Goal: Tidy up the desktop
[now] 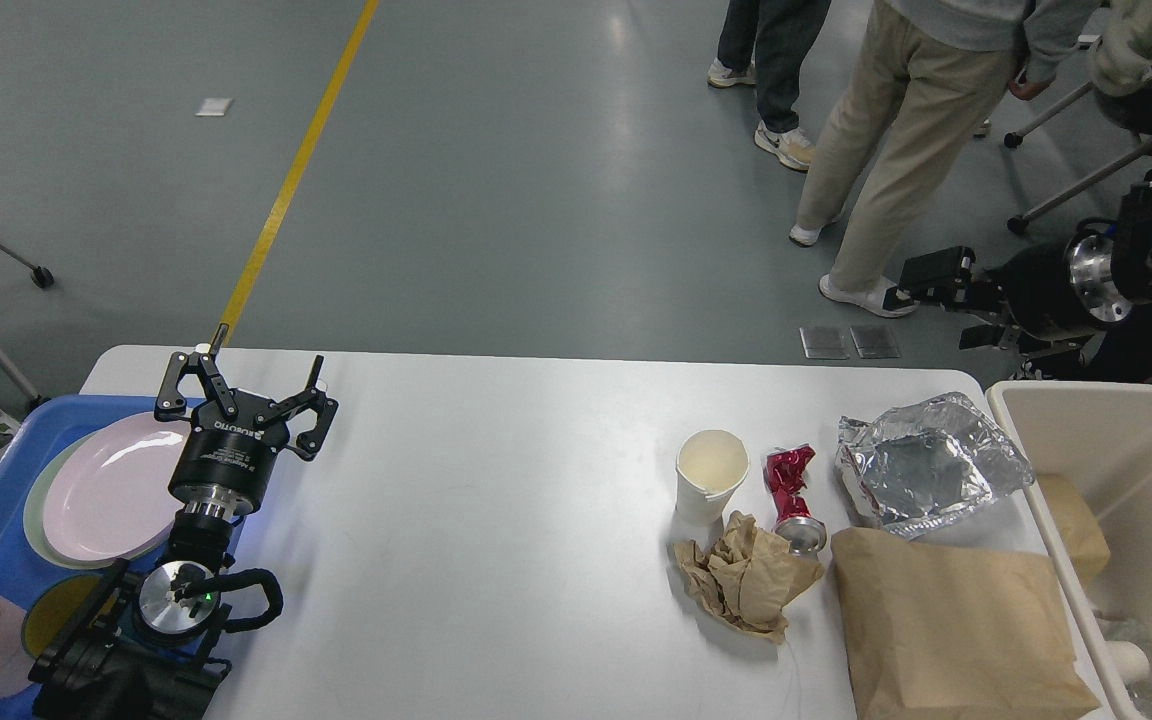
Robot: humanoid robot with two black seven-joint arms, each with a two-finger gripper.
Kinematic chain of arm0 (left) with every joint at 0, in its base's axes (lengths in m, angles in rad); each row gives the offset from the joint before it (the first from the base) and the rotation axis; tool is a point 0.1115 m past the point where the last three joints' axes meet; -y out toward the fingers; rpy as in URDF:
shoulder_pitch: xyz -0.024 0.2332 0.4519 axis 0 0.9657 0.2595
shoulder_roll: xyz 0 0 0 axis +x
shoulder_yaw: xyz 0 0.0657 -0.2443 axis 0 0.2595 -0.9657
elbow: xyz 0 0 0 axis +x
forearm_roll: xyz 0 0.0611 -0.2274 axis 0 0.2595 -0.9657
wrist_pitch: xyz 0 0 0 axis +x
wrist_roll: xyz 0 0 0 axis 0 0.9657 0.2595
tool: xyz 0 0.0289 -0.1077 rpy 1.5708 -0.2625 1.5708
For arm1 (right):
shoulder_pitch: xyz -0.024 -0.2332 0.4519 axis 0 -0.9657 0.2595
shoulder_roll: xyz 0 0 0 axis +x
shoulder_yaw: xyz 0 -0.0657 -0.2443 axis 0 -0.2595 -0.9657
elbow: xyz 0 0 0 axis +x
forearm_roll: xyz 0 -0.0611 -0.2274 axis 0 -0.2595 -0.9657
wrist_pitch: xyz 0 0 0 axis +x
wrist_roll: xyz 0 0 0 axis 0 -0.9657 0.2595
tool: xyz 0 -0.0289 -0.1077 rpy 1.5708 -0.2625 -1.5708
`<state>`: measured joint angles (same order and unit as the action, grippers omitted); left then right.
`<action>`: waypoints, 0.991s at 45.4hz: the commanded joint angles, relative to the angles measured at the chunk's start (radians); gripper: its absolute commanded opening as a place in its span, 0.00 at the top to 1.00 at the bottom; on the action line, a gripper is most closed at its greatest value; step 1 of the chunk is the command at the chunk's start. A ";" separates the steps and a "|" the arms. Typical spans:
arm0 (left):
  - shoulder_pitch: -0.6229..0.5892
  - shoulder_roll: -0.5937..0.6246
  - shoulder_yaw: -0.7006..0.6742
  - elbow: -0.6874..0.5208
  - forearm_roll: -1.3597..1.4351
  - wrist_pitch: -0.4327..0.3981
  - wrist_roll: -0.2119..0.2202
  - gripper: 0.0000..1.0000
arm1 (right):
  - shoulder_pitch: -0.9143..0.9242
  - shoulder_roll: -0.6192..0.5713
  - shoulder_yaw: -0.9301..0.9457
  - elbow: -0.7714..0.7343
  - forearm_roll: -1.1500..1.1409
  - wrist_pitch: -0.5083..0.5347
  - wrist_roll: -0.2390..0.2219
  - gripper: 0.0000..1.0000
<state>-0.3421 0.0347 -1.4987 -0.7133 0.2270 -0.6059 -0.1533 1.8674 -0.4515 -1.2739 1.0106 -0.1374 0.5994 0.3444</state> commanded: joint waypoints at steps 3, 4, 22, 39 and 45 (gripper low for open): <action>0.000 0.001 0.000 0.000 0.000 0.000 0.000 0.03 | 0.232 0.122 -0.137 0.129 0.004 0.171 -0.088 0.00; 0.000 0.001 0.000 0.000 0.000 0.000 0.000 0.03 | 0.260 0.125 -0.137 0.146 0.004 0.180 -0.123 0.00; -0.001 0.001 0.000 0.000 0.000 0.000 -0.002 0.03 | 0.685 0.152 -0.139 0.585 0.041 0.207 -0.452 0.00; 0.000 0.001 0.000 0.000 0.000 0.000 0.000 0.03 | 0.636 0.125 -0.096 0.622 0.076 0.181 -0.447 0.00; -0.001 0.001 0.000 0.000 0.000 0.000 -0.002 0.03 | 0.521 0.125 -0.050 0.620 0.076 0.113 -0.447 0.00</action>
<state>-0.3432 0.0353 -1.4991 -0.7133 0.2270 -0.6055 -0.1534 2.4802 -0.3275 -1.3591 1.6326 -0.0615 0.7654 -0.1027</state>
